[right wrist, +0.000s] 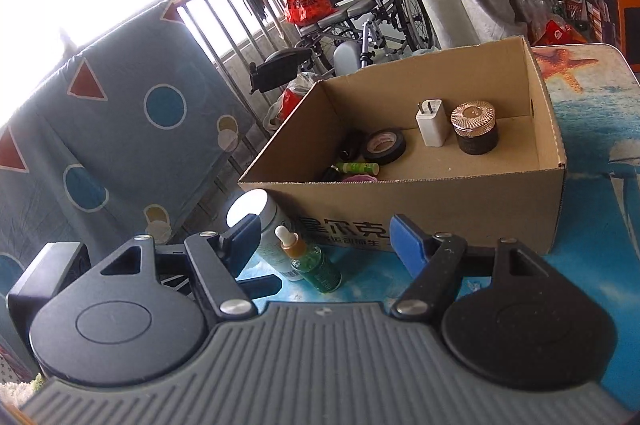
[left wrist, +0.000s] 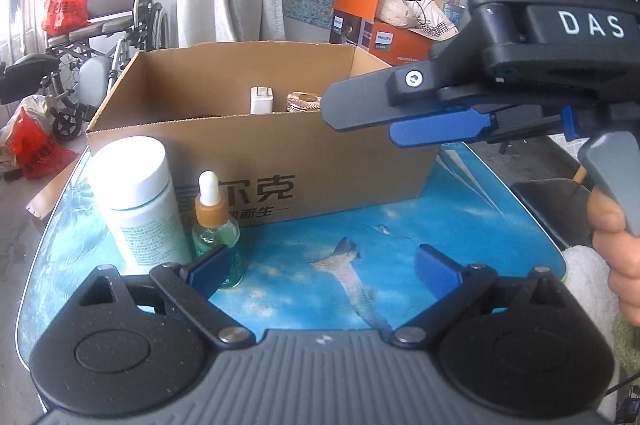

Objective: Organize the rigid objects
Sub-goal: 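Grasp the green dropper bottle by its neck with the right gripper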

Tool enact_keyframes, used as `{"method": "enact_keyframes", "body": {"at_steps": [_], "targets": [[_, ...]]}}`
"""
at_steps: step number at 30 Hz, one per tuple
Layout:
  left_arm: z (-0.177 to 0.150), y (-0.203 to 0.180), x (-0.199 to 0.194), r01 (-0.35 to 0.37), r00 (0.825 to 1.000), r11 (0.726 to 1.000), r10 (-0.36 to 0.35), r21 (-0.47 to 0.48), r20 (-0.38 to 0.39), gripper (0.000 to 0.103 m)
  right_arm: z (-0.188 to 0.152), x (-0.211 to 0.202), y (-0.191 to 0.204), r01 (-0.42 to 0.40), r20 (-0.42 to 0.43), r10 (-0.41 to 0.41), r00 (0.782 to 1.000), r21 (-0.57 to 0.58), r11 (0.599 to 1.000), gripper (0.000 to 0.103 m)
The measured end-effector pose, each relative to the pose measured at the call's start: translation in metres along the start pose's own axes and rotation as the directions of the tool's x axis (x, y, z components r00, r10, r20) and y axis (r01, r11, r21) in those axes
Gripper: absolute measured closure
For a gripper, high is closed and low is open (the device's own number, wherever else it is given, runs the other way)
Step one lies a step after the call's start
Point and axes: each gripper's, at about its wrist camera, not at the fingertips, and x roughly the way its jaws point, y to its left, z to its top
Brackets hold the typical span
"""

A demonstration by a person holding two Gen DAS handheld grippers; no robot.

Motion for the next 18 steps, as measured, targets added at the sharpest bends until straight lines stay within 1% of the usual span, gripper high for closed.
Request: {"method": "enact_keyframes", "body": {"at_steps": [2,4,5,6,9,16,18], "targets": [[-0.003,0.004,0.005,-0.036,0.999,0.999,0.036,0.009,0.006,0.005,0.0,0.016,0.01,-0.007,-0.033,0.005,0.999,-0.034,0.999,0.032],[-0.006,0.011,0.013,-0.062,0.998,0.998,0.062,0.026,0.002,0.009,-0.002,0.028,0.017,-0.012,-0.059,0.009,0.998,-0.067,0.998,0.035],[-0.007,0.013,0.016,-0.073,0.997,0.997,0.073,0.025,-0.003,0.013,0.001,0.036,0.022,-0.014,-0.076,0.007,0.997,-0.088,0.996,0.037],[-0.008,0.016,0.019,-0.086,0.996,0.996,0.086,0.02,-0.005,0.016,0.005,0.045,0.022,-0.018,-0.092,0.008,0.996,-0.105,0.994,0.04],[-0.011,0.022,0.028,-0.1,0.995,0.995,0.1,0.007,-0.01,0.02,0.01,0.063,0.027,-0.033,-0.127,0.015,0.992,-0.144,0.989,0.049],[-0.012,0.03,0.042,-0.106,0.994,0.994,0.106,0.007,0.004,0.023,0.013,0.098,0.033,-0.041,-0.179,0.004,0.984,-0.202,0.979,0.072],[-0.013,0.03,0.044,-0.108,0.994,0.994,0.108,0.012,0.012,0.029,0.013,0.103,0.033,-0.043,-0.187,0.004,0.982,-0.207,0.977,0.077]]}}
